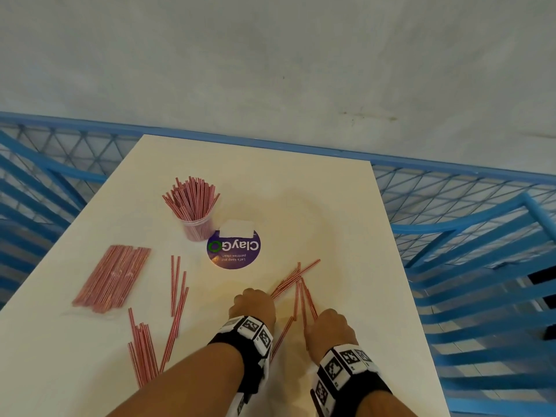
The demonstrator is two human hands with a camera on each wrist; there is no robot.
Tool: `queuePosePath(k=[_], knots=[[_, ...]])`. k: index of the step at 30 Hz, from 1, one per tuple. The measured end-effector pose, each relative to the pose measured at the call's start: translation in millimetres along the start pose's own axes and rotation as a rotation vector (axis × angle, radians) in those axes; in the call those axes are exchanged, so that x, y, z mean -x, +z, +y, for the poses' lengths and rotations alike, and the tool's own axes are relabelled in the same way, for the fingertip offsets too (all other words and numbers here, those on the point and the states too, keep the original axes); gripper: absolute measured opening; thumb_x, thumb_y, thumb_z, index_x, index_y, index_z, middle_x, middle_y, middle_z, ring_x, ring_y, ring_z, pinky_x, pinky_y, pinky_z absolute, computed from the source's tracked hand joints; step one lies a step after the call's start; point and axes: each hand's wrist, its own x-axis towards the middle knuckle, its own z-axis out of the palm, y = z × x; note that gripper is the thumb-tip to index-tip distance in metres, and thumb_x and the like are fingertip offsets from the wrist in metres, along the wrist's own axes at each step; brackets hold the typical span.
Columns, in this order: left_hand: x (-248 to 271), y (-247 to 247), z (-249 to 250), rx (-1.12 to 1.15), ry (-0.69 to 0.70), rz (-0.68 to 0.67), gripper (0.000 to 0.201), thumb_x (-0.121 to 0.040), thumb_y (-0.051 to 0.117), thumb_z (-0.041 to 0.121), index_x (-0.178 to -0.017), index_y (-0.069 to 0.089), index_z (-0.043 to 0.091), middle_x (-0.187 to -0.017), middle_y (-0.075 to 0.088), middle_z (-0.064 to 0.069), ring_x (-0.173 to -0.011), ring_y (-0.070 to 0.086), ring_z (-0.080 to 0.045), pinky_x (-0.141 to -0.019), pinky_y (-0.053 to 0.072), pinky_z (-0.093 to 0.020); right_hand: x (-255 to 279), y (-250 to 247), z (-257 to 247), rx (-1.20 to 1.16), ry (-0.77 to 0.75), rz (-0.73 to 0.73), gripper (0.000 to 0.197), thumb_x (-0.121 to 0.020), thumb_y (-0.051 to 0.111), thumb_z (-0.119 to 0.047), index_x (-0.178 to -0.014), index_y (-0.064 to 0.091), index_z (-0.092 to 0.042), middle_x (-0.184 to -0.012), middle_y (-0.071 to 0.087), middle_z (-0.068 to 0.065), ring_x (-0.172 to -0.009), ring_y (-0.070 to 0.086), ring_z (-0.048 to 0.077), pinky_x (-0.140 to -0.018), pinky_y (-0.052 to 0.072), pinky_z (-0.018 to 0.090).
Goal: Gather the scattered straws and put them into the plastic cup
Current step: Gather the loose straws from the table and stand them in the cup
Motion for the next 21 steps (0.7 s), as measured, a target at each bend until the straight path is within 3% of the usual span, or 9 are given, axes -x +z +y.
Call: queuePosePath(k=[5,10,15,18,21], knots=[[11,10,3,-0.158,0.093,0.139,0.032,-0.098,0.03,0.008,-0.126,0.043,0.001,-0.125,0.05,-0.014,-0.114,0.054,-0.029,-0.091,0.047,-0.037,4,0,1,-0.004,-0.035,0.013,0.019,-0.093,0.038,-0.019,-0.104,0.053,-0.011,-0.113,0.058,0.007,-0.104,0.059,0.025,-0.084,0.047,0.03],[11,13,-4,-0.154,0.148,0.18,0.032,-0.098,0.029,0.007,-0.128,0.039,0.001,-0.124,0.048,-0.014,-0.11,0.056,-0.027,-0.089,0.048,-0.036,5,-11,0,-0.123,-0.009,-0.031,0.014,-0.093,0.035,-0.015,-0.099,0.046,-0.009,-0.11,0.06,0.01,-0.096,0.06,0.027,-0.074,0.042,0.029],[10,4,-4,-0.069,0.105,0.15,0.032,-0.098,0.034,0.007,-0.13,0.036,0.002,-0.128,0.044,-0.012,-0.113,0.058,-0.026,-0.093,0.047,-0.033,4,-20,7,-0.229,-0.032,-0.033,0.009,-0.094,0.033,-0.016,-0.099,0.037,-0.01,-0.092,0.054,0.006,-0.08,0.055,0.023,-0.068,0.043,0.033],[2,-5,-10,0.046,0.022,0.134,0.037,-0.097,0.043,0.011,-0.131,0.032,0.002,-0.132,0.043,-0.012,-0.118,0.057,-0.023,-0.095,0.046,-0.029,4,-26,13,-0.292,-0.069,-0.014,0.016,-0.097,0.031,-0.021,-0.096,0.042,-0.01,-0.08,0.052,-0.001,-0.069,0.052,0.014,-0.056,0.038,0.027],[-3,-19,-19,0.247,-0.043,0.087,0.041,-0.099,0.036,0.014,-0.137,0.028,0.001,-0.139,0.045,-0.014,-0.127,0.049,-0.028,-0.103,0.04,-0.032,8,-36,14,-0.321,-0.134,-0.025,0.028,-0.098,0.035,-0.029,-0.084,0.051,-0.011,-0.074,0.053,-0.002,-0.062,0.048,0.01,-0.054,0.038,0.024]])
